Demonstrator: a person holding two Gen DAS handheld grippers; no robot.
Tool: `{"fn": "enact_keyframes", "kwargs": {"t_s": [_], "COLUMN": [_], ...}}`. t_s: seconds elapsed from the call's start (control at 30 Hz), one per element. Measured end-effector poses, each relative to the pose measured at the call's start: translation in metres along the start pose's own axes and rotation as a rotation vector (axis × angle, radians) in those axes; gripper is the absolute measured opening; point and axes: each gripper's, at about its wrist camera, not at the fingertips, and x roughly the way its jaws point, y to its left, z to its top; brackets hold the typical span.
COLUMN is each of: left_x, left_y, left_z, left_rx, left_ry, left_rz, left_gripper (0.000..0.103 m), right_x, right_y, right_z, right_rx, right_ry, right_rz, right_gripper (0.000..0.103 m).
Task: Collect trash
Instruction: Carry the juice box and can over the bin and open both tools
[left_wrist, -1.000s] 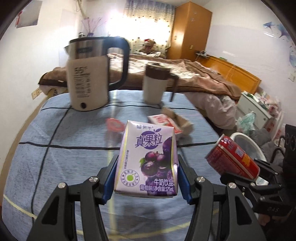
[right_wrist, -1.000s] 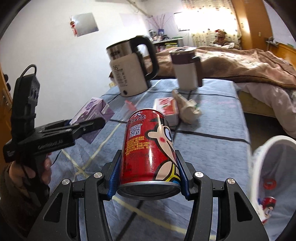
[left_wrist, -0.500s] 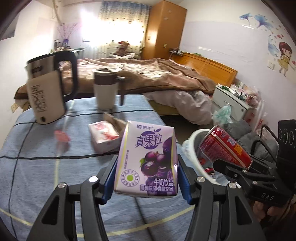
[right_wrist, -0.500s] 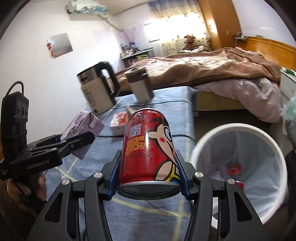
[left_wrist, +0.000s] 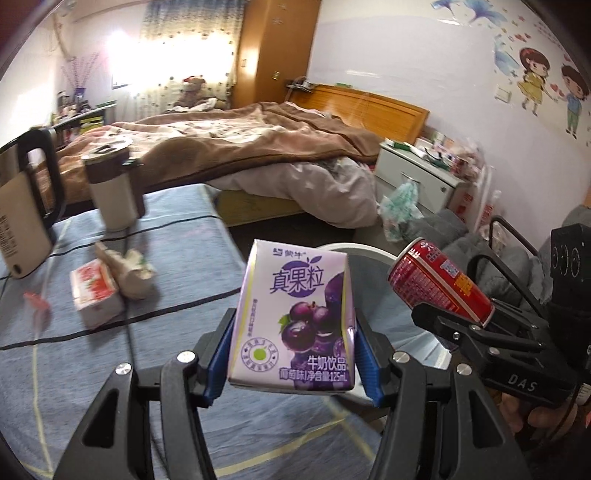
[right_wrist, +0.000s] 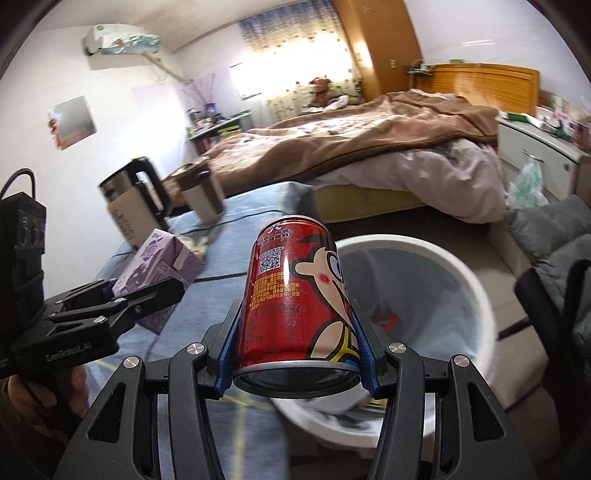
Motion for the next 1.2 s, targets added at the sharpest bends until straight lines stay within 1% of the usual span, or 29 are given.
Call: {"fn": "enact_keyframes", "kwargs": {"t_s": [0.13, 0.23, 0.33, 0.43, 0.47, 0.53, 0.63, 0.77, 0.9, 1.0, 1.1, 1.2], "left_x": [0.015, 0.025, 0.035, 0.046, 0.048, 0.052, 0.060, 0.068, 0.078, 0.083, 0.083, 0.082], "left_y": [-0.019, -0.032, -0.040, -0.043, -0.046, -0.051, -0.051, -0.052, -0.051, -0.051, -0.050, -0.047], "left_z": [0.005, 0.005, 0.005, 0.004, 0.004, 0.003, 0.005, 0.006, 0.007, 0.005, 0.003, 0.003], "left_rx": [0.009, 0.028, 0.041, 0.016, 0.023, 0.062, 0.030, 0.032, 0.016, 0.023, 0.016, 0.007], "left_ry": [0.018, 0.032, 0.044, 0.074, 0.073, 0.064, 0.085, 0.089, 0.106, 0.120, 0.119, 0.118], "left_rz": [-0.033, -0.032, -0.007, -0.045, -0.029, 0.004, -0.042, -0.024, -0.024, -0.020, -0.025, -0.023], "left_gripper": [0.060, 0.060, 0.060, 0.060, 0.060, 0.060, 0.061, 0.061, 0.061, 0.067, 0.069, 0.071], "right_x": [0.000, 0.001, 0.000, 0.004, 0.006, 0.009, 0.014, 0.023, 0.029, 0.033, 0.034, 0.035], "right_y": [-0.024, -0.037, -0.050, -0.060, -0.063, -0.066, -0.071, -0.076, -0.078, -0.081, -0.082, -0.082], "right_z": [-0.003, -0.005, -0.008, -0.009, -0.010, -0.011, -0.011, -0.012, -0.013, -0.013, -0.013, -0.012], "right_rx": [0.033, 0.044, 0.042, 0.054, 0.055, 0.050, 0.054, 0.051, 0.038, 0.037, 0.026, 0.024], "right_ry": [0.010, 0.018, 0.025, 0.035, 0.042, 0.047, 0.062, 0.087, 0.104, 0.119, 0.117, 0.118], "right_rz": [-0.047, -0.076, -0.108, -0.121, -0.137, -0.158, -0.158, -0.169, -0.196, -0.214, -0.236, -0.239], "right_gripper": [0.054, 0.054, 0.054, 0.054, 0.054, 0.054, 0.054, 0.054, 0.054, 0.054, 0.054, 0.055]}}
